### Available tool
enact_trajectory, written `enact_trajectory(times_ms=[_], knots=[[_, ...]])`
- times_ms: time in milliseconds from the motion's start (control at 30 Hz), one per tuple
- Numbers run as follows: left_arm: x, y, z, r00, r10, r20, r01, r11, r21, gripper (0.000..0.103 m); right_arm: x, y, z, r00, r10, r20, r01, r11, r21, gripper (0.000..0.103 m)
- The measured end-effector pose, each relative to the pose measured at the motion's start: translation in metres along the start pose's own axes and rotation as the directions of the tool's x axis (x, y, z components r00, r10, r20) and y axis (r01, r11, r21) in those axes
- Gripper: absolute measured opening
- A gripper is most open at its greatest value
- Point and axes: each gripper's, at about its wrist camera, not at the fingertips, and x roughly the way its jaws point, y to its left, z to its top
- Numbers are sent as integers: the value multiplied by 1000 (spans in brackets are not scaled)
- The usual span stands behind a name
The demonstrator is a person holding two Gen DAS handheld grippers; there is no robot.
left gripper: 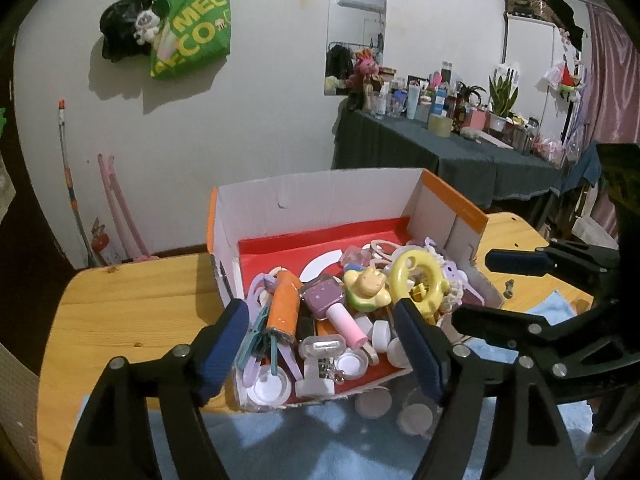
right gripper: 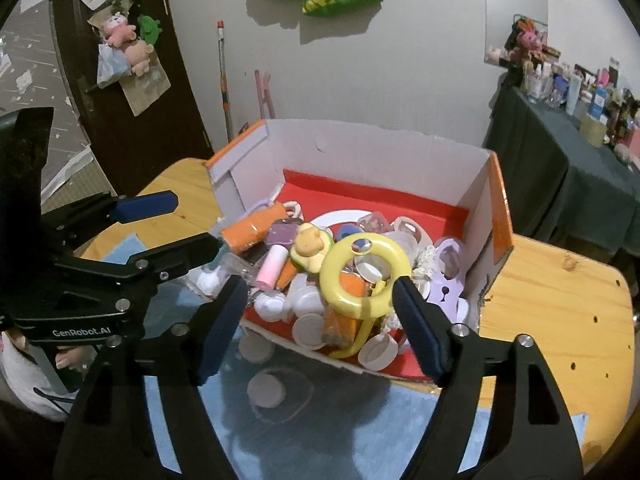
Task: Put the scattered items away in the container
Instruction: 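Withdraw both open tools from the box back over the towel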
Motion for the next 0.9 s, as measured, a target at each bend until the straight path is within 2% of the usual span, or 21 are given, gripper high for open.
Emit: enact_trajectory(times_ms=[300, 533, 700, 900], knots=[[-40, -10, -12, 998, 35, 58, -36, 999, 7, 94, -35, 16, -12, 998, 4, 58, -4, 1000, 5, 76], [-67, -12, -33, 995, 58, 79, -56, 998, -31, 103, -59, 25, -34, 995, -8, 96, 4, 999, 36, 76], [-74, -17, -57, 992, 103, 67, -100, 994, -43, 103, -69, 33, -57, 992, -27, 120, 21, 998, 54, 83], [-71, -20, -85, 992, 118, 33, -115, 991, -68, 103, -70, 35, -89, 992, -37, 120, 25, 995, 100, 83]])
